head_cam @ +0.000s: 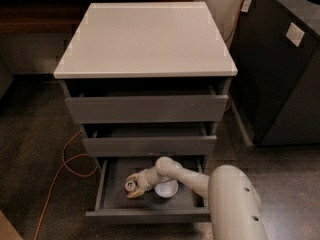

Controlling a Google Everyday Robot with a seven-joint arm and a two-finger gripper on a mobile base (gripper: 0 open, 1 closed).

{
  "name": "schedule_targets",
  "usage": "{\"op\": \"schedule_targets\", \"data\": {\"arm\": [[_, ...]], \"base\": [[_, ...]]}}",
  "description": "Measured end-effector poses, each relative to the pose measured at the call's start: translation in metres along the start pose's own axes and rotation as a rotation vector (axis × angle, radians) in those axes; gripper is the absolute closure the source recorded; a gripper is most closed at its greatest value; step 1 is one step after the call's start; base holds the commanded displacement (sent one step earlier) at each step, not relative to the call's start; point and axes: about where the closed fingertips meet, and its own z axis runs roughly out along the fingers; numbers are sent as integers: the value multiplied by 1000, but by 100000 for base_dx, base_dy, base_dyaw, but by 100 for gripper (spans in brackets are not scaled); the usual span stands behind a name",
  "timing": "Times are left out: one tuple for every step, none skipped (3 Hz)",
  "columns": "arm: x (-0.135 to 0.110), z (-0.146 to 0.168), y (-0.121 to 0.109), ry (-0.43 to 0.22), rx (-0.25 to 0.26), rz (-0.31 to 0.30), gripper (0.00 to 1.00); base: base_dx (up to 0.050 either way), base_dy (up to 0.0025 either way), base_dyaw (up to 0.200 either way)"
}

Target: Pick coke can from bottom drawer and place on counter

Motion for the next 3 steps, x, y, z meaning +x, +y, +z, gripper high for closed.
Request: {"op": "schedule_targets", "data": {"arm": [[-17,-24,6,9,40,-30,99],[-36,-52,20,10,64,-41,100],[-50,-85,29,8,87,-41,100]], "base": [[0,0,0],[0,0,0],[0,0,0]]}}
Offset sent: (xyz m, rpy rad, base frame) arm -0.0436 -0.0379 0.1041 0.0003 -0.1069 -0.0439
